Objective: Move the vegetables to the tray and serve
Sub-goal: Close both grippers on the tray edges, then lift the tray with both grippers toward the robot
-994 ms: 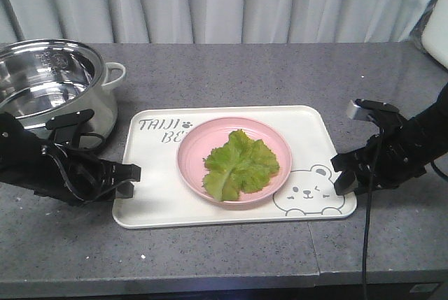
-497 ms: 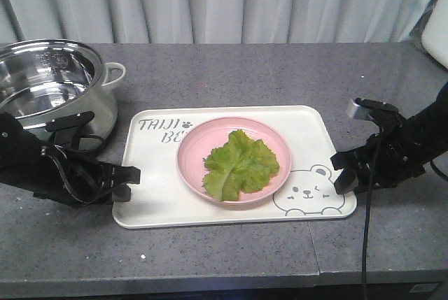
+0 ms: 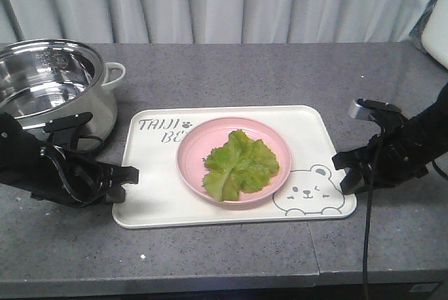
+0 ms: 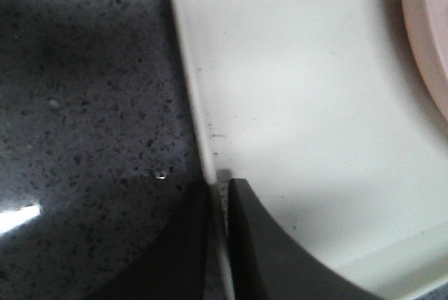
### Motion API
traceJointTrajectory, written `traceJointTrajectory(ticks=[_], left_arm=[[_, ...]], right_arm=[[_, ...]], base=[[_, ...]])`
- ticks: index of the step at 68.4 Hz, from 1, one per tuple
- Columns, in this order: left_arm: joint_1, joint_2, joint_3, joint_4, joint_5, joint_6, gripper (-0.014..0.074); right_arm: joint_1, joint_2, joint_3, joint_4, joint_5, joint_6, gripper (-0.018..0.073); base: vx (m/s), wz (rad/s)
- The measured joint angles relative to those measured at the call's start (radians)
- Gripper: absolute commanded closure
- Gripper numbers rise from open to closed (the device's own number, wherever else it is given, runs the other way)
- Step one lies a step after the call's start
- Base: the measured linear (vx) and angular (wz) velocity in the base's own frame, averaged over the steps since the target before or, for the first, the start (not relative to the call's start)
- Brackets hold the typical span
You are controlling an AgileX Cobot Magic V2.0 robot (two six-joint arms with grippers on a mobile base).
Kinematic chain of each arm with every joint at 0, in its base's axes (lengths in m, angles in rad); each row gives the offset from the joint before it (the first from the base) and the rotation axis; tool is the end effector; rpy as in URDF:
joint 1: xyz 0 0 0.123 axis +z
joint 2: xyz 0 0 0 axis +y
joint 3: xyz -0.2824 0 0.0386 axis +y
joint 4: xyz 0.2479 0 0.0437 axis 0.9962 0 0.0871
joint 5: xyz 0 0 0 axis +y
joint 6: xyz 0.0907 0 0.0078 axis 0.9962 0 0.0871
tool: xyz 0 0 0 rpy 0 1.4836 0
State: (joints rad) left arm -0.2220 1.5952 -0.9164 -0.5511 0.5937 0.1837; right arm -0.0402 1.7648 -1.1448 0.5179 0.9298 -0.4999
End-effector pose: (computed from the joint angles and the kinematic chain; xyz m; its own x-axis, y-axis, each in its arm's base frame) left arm 0.2908 -0.0930 0.2046 -0.9348 -0.0669 -0.3489 0.0747 0.9231 -0.3772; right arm 0.3352 0.0227 0.2019 -0.9636 -0.1180 -0.2399 -0.2002 0.9132 0.3549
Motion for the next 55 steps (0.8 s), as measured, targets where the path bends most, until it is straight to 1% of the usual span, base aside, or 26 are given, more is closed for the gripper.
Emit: traceJointTrajectory(ticks=[15,31,40,55], left_arm=[[0.001,-0.015,0.004,0.007,0.016,-0.003,0.0603],[0.001,-0.085,0.01,0.044,0.061,-0.016,0.0603],[0.003,-0.121,0.011,0.06,0.097,-0.022,0.0603],[0.003,-0.191,0.011,0.071,0.125,-0.022,0.0603]], right_arm=[[0.0,0.0,0.0,0.003,0.003,0.001,0.0565],[0.0,-0.026,0.009,0.003,0.038,0.006,0.0564],[0.0,-0.089,0.013,0.003,0.069,0.024,0.0564],[0.0,-0.207,0.016,-0.004,0.111,0.056,0.0564]], base=[[0.0,0.0],[0.0,0.0],[0.0,0.0],[0.0,0.0]])
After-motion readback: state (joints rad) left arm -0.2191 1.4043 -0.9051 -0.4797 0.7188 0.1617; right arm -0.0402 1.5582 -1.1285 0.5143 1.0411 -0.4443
